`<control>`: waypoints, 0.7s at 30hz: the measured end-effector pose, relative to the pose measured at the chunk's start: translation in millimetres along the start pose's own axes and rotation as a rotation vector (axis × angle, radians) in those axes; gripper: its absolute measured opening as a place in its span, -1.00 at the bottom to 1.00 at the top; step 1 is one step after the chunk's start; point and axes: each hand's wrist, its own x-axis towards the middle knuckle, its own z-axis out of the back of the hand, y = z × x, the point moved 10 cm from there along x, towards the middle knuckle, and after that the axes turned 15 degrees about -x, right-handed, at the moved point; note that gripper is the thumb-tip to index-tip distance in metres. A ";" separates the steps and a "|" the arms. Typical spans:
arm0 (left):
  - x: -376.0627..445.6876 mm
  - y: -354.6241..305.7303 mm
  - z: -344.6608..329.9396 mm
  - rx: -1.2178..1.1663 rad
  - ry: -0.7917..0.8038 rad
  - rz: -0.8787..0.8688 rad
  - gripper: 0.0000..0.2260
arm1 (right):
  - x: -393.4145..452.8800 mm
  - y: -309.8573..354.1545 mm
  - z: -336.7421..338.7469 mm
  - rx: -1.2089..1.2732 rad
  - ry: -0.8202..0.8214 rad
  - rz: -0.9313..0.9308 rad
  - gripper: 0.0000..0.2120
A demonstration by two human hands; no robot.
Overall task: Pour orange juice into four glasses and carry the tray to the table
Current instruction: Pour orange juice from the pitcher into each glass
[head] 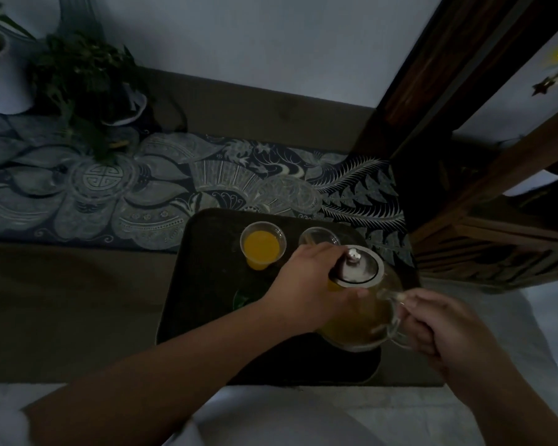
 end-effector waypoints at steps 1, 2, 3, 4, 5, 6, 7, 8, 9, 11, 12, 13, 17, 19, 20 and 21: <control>2.5 -0.9 -5.2 -0.001 -0.018 0.008 -0.42 | 2.4 0.6 7.4 -0.023 0.012 0.017 -0.68; 4.8 -1.3 -10.9 -0.006 -0.033 0.021 -0.42 | 4.8 0.8 14.7 -0.037 0.026 0.032 -0.69; 7.0 -1.8 -17.2 -0.015 -0.044 0.032 -0.43 | 7.6 0.1 21.3 -0.041 0.043 0.041 -0.69; 9.3 -2.2 -23.5 -0.026 -0.056 0.040 -0.44 | 10.7 -1.2 27.5 -0.041 0.060 0.042 -0.69; 11.7 -2.2 -29.7 -0.035 -0.069 0.049 -0.45 | 14.1 -2.6 33.3 -0.039 0.076 0.040 -0.68; 14.3 -1.6 -35.3 -0.041 -0.082 0.061 -0.46 | 17.6 -3.8 38.9 -0.036 0.090 0.038 -0.67; 16.9 -0.8 -40.8 -0.044 -0.095 0.072 -0.46 | 21.1 -4.3 44.2 -0.037 0.103 0.039 -0.65; 19.7 0.2 -45.9 -0.049 -0.108 0.080 -0.47 | 24.6 -4.1 49.3 -0.046 0.117 0.045 -0.64; 22.3 1.4 -51.3 -0.056 -0.118 0.089 -0.49 | 28.0 -3.6 54.0 -0.065 0.131 0.054 -0.63; 26.9 3.8 -61.1 -0.077 -0.137 0.107 -0.51 | 34.6 -2.4 61.7 -0.117 0.157 0.072 -0.63; 28.8 4.7 -64.8 -0.088 -0.149 0.111 -0.53 | 37.7 -2.3 65.1 -0.141 0.169 0.081 -0.64; 30.8 6.0 -68.1 -0.098 -0.162 0.113 -0.55 | 41.1 -2.2 67.9 -0.162 0.179 0.089 -0.65; 37.1 14.2 -81.0 -0.131 -0.192 0.148 -0.60 | 54.9 -2.5 78.8 -0.241 0.201 0.107 -0.67; 39.0 18.4 -85.1 -0.154 -0.211 0.163 -0.63 | 60.3 -1.5 80.3 -0.273 0.227 0.120 -0.68; 39.9 19.9 -86.2 -0.164 -0.220 0.166 -0.64 | 63.2 -1.2 80.7 -0.279 0.238 0.124 -0.68; 40.9 21.6 -87.4 -0.173 -0.227 0.168 -0.65 | 66.0 -0.9 81.3 -0.279 0.245 0.124 -0.68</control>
